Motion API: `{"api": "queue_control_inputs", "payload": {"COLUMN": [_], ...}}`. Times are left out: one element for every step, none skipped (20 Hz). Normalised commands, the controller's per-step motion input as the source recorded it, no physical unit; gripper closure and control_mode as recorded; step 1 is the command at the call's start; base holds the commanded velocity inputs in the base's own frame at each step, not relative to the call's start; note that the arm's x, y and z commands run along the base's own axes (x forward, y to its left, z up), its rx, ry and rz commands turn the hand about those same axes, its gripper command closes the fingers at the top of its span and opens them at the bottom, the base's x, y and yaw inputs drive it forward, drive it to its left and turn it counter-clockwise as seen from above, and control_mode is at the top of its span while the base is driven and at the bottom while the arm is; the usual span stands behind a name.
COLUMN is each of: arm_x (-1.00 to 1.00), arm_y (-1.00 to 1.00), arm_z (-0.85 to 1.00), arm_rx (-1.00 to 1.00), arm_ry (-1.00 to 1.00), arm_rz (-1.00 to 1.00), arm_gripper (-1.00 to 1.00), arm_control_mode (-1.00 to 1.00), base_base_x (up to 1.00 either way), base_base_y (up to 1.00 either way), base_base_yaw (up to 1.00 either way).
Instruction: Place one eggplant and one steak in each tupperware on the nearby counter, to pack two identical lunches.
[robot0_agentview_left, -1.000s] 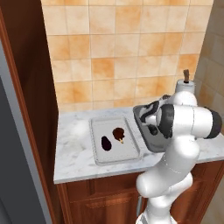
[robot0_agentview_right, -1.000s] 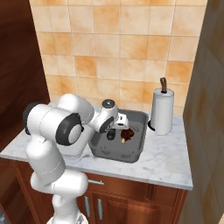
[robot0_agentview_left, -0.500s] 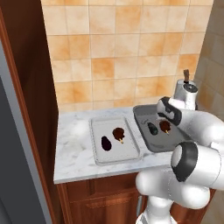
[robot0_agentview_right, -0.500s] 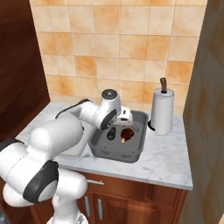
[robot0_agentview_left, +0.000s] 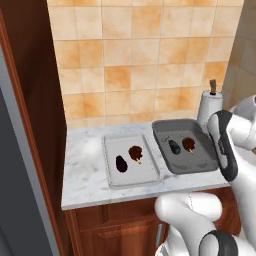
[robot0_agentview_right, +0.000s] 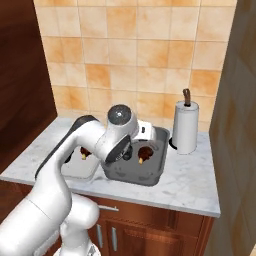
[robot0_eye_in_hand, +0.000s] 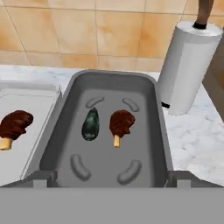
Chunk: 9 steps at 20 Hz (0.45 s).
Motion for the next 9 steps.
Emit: {"api": "queue_control_inputs", "payload": {"arm_x": [-1.00, -1.00, -1.00, -1.00, -1.00, -1.00, -1.00, -1.00, -1.00], "arm_y": [-0.33, -0.30, -0.26, -0.25, -0.18, -0.09, -0.02, -0.01, -0.02], "arm_z": [0.80, 0.80, 0.76, 0.72, 0.67, 0.76, 0.79, 0.76, 0.61], "arm_rx": [0.07, 0.07, 0.06, 0.05, 0.04, 0.02, 0.00, 0.00, 0.00], "arm_ry": [-0.51, -0.53, -0.54, -0.53, -0.47, -0.36, -0.26, -0.15, -0.11], "arm_rz": [0.00, 0.00, 0.00, 0.00, 0.00, 0.00, 0.00, 0.00, 0.00], "arm_gripper": [-1.00, -1.00, -1.00, -1.00, -1.00, -1.00, -1.00, -1.00, -1.00], "arm_control_mode": [-1.00, -1.00, -1.00, -1.00, -1.00, -1.00, -1.00, -1.00, -1.00], "base_base_x": [0.00, 0.00, 0.00, 0.00, 0.00, 0.00, 0.00, 0.00, 0.00], "base_base_y": [0.00, 0.00, 0.00, 0.00, 0.00, 0.00, 0.00, 0.00, 0.00], "base_base_yaw": [0.00, 0.00, 0.00, 0.00, 0.00, 0.00, 0.00, 0.00, 0.00]}}
